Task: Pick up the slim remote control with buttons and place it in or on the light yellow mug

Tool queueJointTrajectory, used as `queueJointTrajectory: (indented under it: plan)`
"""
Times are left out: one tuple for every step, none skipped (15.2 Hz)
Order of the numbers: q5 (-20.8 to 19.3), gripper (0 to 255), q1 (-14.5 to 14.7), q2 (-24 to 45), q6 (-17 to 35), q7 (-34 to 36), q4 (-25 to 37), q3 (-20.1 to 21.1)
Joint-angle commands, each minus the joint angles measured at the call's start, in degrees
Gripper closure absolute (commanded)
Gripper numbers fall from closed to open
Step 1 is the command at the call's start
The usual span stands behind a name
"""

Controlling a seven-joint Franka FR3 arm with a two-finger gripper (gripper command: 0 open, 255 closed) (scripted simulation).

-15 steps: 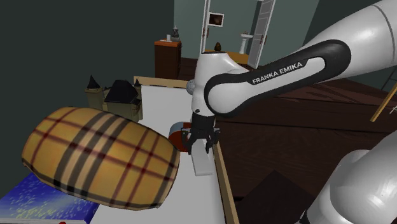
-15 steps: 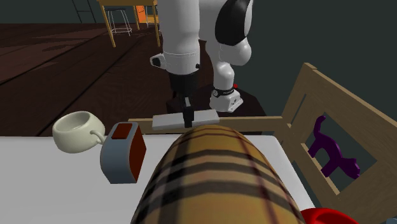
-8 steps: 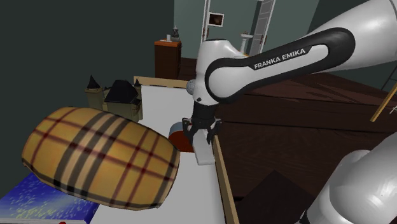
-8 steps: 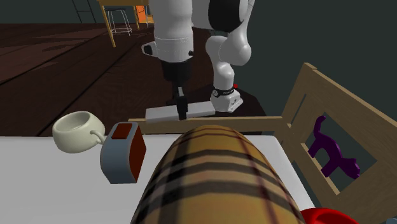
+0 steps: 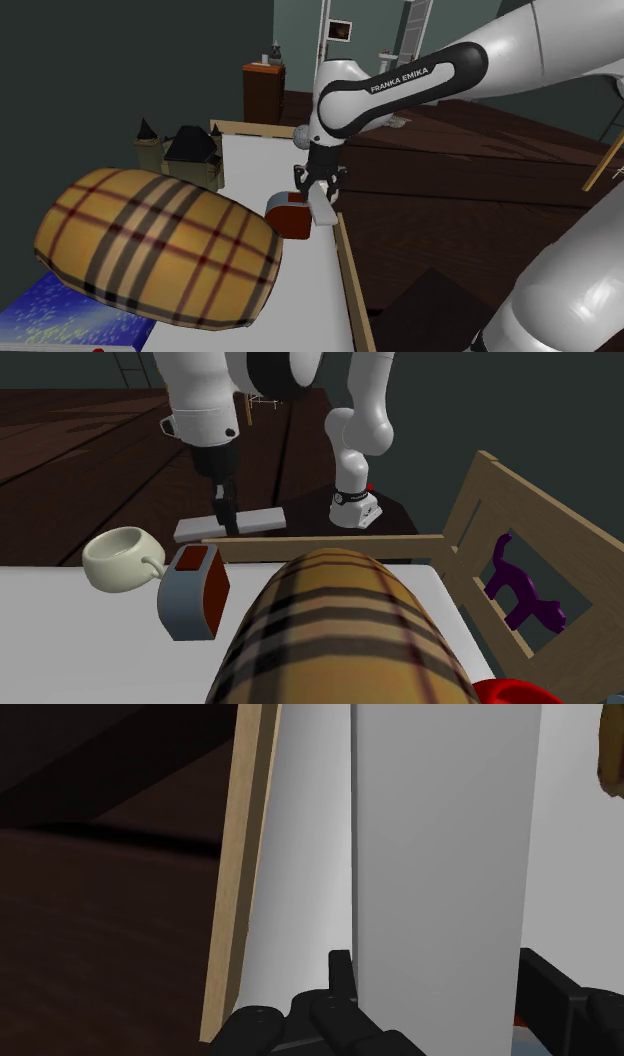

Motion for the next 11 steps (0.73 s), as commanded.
queueJointTrajectory:
  plan:
    - [-1.0, 255, -1.1, 2.4, -0.4, -1.5, 2.7, -1.1]
    - [-1.5, 255, -1.7, 3.7, -0.6, -2.4, 4.1, -1.6]
    - [-2.0, 255, -2.2, 5.0, -0.9, -3.2, 5.6, -2.1]
    - [-2.5, 255, -2.7, 6.4, -1.1, -3.9, 7.2, -2.7]
    - [-3.0, 255, -3.2, 7.8, -1.4, -4.7, 8.8, -3.2]
    - [-3.4, 255, -3.7, 9.3, -1.8, -5.5, 10.6, -3.6]
    - [-3.8, 255, -4.2, 10.7, -2.2, -6.2, 12.3, -4.1]
    - [-4.2, 255, -4.6, 12.2, -2.6, -6.9, 14.2, -4.5]
    - [-4.6, 255, -5.0, 13.8, -3.1, -7.7, 16.1, -5.0]
    - [-4.9, 255, -5.5, 15.3, -3.6, -8.4, 18.2, -5.4]
    - [-5.3, 255, -5.8, 16.9, -4.1, -9.1, 20.2, -5.8]
